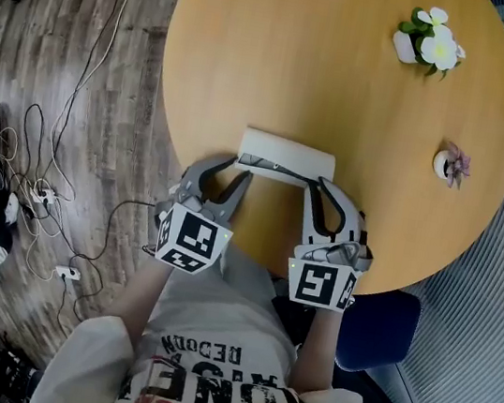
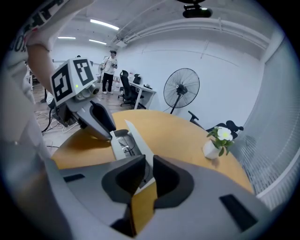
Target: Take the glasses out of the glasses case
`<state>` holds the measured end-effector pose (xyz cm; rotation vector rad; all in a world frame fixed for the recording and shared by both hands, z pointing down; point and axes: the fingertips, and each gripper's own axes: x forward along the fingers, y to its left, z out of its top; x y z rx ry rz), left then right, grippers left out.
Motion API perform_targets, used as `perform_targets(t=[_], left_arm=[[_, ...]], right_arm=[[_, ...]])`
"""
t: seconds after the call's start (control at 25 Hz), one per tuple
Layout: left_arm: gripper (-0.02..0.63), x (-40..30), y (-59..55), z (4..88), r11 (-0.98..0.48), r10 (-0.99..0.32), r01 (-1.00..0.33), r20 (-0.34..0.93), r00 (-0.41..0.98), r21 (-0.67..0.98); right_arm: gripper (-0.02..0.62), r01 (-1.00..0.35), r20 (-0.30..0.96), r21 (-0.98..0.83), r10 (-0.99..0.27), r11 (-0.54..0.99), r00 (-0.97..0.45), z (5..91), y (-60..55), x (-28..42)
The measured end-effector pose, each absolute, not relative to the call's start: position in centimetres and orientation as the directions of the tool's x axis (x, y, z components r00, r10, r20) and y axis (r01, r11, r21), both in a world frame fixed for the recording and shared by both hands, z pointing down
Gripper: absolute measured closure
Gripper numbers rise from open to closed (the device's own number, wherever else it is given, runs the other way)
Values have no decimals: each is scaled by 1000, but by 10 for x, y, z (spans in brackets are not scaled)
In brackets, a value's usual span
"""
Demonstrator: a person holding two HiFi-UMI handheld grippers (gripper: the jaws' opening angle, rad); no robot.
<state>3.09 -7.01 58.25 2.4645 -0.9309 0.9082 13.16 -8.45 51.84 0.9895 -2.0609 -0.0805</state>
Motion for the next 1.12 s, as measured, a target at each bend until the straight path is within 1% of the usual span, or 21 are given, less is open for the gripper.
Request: perform_targets(t=[0.28,0.64,1.12], left_arm=[[481,32,-70,583,-722,-447,-683,678,584,112],[482,30,-71,584,-717,-434,-685,684,586,131],[483,30,-72,585,-712,-425,-686,686,591,149]], right_arm=[[534,-662,620,380,-709,646,-336,513,-118,137],[532,-683,593,409,-745,605,-305,523,-161,144],[532,-732,591,368,-752,573,-292,527,-169,145]])
